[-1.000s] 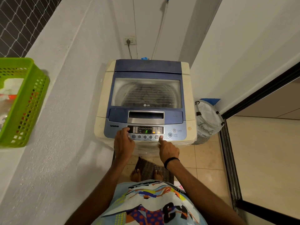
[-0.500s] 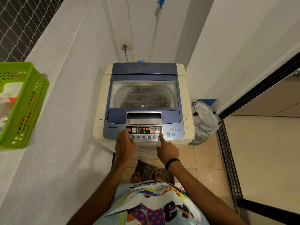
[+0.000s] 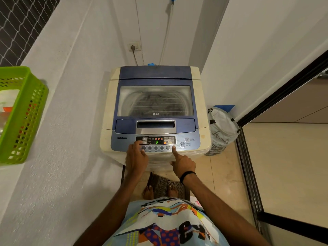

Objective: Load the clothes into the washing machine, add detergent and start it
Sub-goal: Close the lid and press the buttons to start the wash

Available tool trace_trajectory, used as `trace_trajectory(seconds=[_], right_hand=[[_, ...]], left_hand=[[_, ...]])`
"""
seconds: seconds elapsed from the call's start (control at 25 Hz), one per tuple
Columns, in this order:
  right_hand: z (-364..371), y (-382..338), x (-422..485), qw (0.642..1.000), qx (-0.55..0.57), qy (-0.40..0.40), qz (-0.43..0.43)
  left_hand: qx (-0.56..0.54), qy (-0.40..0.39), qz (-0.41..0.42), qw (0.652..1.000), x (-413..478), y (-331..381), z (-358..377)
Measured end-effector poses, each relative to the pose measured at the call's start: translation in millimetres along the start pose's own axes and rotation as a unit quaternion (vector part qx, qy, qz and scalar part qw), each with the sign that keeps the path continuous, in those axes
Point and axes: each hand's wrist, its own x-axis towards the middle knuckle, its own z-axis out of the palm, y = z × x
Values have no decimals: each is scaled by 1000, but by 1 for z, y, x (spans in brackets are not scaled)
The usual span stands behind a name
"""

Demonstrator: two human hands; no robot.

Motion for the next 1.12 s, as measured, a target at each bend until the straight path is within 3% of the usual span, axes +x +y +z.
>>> trace_trajectory(seconds=[0.64, 1.12], right_hand=[[0, 0, -4, 998, 46, 39, -2], [0, -9, 10, 1000, -20, 3, 10]], left_hand=[[-9, 8, 7, 1000, -3, 3, -3], [-3, 8, -6, 1000, 2, 2, -1]])
